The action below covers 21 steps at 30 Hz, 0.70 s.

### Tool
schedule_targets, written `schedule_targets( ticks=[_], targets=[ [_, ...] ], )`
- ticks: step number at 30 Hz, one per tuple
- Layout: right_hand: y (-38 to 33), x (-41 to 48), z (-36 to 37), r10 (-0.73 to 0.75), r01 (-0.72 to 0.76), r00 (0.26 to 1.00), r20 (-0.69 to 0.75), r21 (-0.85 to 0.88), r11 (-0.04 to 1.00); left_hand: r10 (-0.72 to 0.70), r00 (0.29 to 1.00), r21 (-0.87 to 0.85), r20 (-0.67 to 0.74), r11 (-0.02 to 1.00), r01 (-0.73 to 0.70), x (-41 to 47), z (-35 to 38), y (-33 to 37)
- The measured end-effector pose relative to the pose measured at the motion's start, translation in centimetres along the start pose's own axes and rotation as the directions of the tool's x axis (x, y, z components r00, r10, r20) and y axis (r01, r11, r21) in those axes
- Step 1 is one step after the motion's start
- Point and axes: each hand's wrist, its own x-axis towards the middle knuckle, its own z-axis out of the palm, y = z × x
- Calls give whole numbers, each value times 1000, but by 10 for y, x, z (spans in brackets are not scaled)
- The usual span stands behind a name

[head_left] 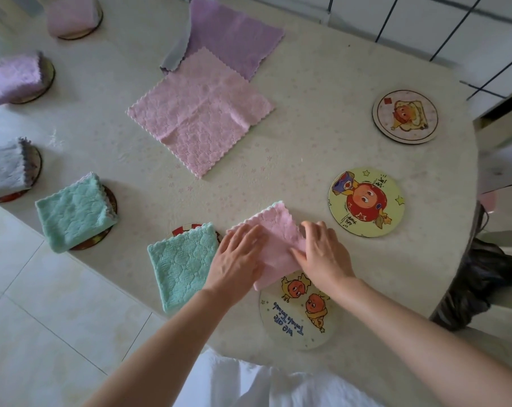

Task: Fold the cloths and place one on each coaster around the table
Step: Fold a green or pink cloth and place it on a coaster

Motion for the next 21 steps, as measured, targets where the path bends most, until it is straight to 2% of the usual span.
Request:
schedule_targets(
  ticks=[6,10,13,16,19,21],
  targets=[
    [14,-19,0,91,-88,995,-40,59,994,-164,985,16,-44,986,165,9,-7,-15],
    [9,-20,-5,207,-213,977,48,203,956,-225,971,-56,-80,974,221,21,-13,-15],
    [3,-17,-8,304,-348,937,173,359,866,-317,947,-111,-46,944,310,31,-19,-14],
    [0,-10,-15,367,-483,874,317,488,727,-411,910,-103,50,904,414,41,-26,-14],
    [-4,-5,-19,350,-568,820,452,570,594,-453,873,-98,184,875,475,49,-32,-16],
    [-6,-4,-21,330,-609,788,519,581,541,-477,836,-105,270,849,518,54,-38,-17]
  ],
)
